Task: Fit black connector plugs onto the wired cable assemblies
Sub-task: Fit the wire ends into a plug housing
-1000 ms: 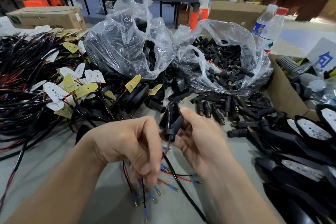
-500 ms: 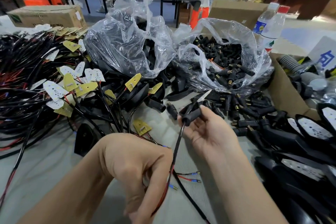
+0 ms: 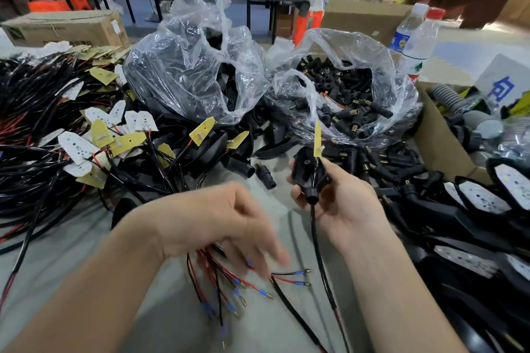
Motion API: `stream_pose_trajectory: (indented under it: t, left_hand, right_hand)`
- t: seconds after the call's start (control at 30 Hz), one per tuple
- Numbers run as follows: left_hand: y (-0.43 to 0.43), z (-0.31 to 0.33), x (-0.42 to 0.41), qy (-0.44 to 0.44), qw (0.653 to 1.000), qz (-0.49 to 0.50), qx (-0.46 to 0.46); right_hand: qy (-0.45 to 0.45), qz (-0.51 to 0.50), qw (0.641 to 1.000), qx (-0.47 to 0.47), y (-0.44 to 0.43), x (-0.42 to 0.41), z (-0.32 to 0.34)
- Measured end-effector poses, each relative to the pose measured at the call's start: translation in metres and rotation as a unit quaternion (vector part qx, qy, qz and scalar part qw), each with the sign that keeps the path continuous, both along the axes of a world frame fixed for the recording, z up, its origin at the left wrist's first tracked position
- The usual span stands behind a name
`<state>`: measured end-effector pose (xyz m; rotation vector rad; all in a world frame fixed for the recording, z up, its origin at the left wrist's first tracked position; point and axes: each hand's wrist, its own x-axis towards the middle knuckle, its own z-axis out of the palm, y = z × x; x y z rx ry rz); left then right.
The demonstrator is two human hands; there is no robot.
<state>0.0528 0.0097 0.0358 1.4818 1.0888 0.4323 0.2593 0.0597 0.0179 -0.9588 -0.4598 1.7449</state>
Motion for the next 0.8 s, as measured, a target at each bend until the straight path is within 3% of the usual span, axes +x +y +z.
stream_pose_trajectory:
  t: [0.1,0.13,0.2,0.3,0.53,0.67,0.8]
  left_hand:
    - [0.008,-0.003,0.012,-0.166,0.963,0.21,0.029]
    - [0.011,-0.006,0.017,-0.178,0.94,0.289,0.04]
    - [0.014,-0.015,0.025,-0.172,0.921,0.346,0.042]
    - [0.015,-0.028,0.03,-0.153,0.938,0.308,0.035]
    - [0.013,-0.029,0.011,-0.344,0.923,0.166,-0.051]
    - [0.01,-0.032,0.01,-0.308,0.942,0.13,-0.021]
    - [0.01,-0.033,0.013,-0.315,0.938,0.143,-0.005]
  right_hand:
    - [-0.037,0.023,0.999,0.017,-0.006,-0.008,0.003]
    - [-0.049,0.035,0.998,0.022,-0.008,-0.011,0.004]
    - [-0.069,0.066,0.995,0.034,-0.014,-0.016,0.004]
    - [-0.063,0.118,0.99,0.054,-0.021,-0.022,0.005]
    - [0.004,0.172,0.985,-0.005,-0.025,-0.03,0.01]
    - [-0.041,0.155,0.987,0.001,-0.024,-0.031,0.006]
    - [-0.099,0.131,0.986,0.031,-0.022,-0.026,0.001]
